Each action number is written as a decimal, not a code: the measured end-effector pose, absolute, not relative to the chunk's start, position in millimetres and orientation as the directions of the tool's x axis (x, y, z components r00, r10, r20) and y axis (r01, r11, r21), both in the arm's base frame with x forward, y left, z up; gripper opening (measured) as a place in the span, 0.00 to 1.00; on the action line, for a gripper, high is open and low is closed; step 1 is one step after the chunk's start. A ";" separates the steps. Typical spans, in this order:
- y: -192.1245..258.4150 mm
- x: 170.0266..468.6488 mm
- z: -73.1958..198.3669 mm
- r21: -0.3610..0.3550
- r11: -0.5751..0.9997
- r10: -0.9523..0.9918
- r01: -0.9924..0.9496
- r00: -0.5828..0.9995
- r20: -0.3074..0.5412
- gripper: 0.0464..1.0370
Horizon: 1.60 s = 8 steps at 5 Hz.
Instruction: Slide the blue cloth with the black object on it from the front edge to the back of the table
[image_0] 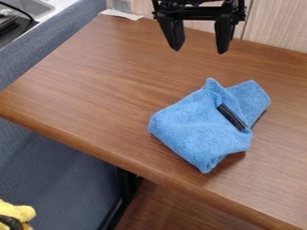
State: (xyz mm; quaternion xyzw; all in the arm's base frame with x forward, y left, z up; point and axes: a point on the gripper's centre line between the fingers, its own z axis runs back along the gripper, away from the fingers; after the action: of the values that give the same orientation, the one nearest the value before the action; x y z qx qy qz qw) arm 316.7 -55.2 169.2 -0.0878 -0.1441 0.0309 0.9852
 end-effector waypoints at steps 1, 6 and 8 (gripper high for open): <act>-55.5 317.5 160.7 -0.180 0.983 0.088 -0.042 0.963 0.255 0.96; -78.2 281.9 63.5 -0.081 0.994 -0.066 0.072 0.995 0.080 0.96; -58.3 297.9 52.3 -0.066 0.998 0.019 -0.015 0.998 0.065 0.96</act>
State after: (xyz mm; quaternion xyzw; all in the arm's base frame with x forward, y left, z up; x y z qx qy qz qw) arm 297.9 -58.3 52.3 -0.0326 -0.0329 0.0085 0.9989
